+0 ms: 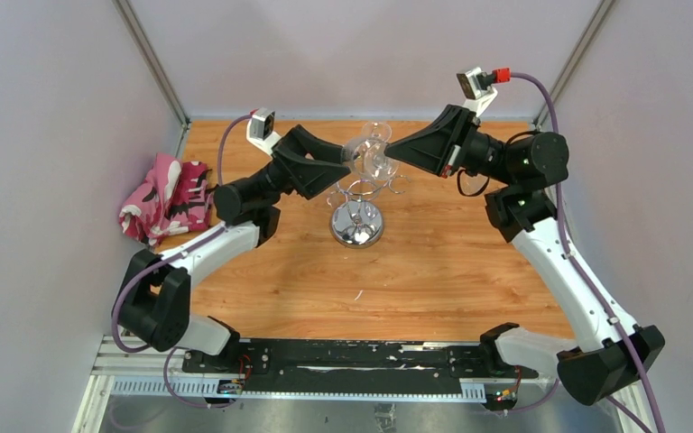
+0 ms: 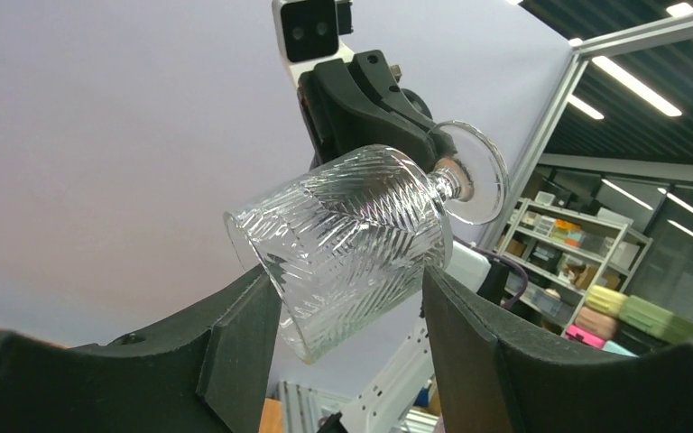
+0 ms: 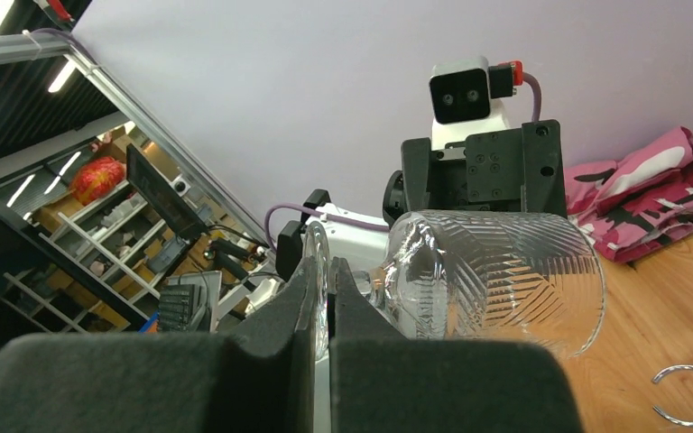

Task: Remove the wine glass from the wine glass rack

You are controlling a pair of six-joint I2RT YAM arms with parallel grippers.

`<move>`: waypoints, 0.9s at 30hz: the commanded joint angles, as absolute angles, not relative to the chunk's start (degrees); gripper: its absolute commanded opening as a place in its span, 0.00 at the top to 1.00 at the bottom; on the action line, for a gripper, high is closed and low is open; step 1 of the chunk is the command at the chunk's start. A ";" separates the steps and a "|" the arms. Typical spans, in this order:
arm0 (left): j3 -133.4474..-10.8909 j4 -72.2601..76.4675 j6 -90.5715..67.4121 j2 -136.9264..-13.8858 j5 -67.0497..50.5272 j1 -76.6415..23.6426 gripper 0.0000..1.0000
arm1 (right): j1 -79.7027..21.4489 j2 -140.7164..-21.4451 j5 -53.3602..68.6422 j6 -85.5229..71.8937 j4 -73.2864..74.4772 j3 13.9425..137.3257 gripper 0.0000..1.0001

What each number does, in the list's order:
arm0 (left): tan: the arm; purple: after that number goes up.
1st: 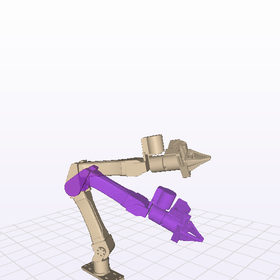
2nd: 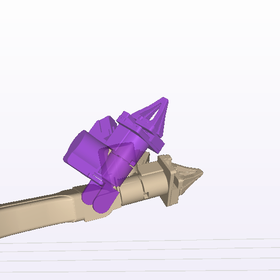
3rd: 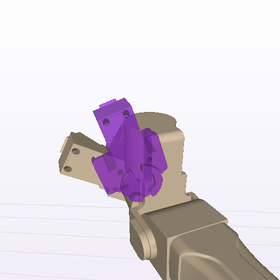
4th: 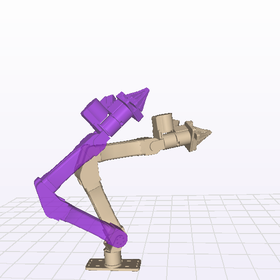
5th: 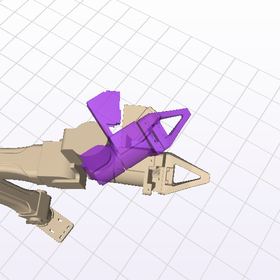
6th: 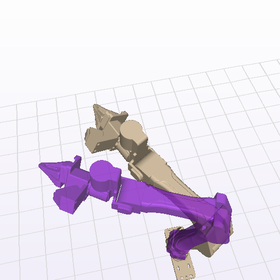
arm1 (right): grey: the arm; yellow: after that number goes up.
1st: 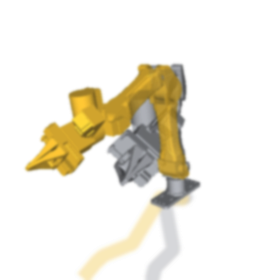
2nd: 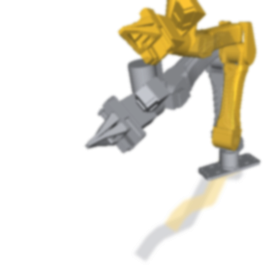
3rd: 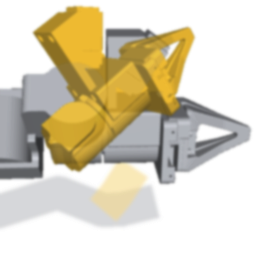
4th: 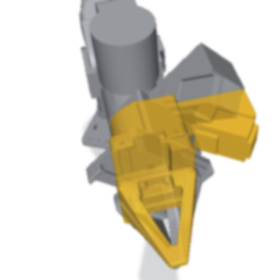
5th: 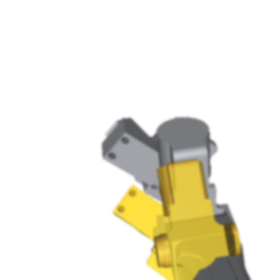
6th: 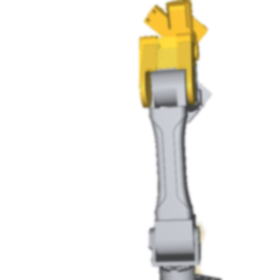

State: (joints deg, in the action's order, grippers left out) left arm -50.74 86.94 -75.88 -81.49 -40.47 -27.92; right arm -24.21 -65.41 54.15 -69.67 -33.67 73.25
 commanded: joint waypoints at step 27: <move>-45.93 90.90 -79.99 -63.21 -39.91 -29.83 0.65 | -29.26 -78.36 51.58 -82.51 -69.21 64.11 1.00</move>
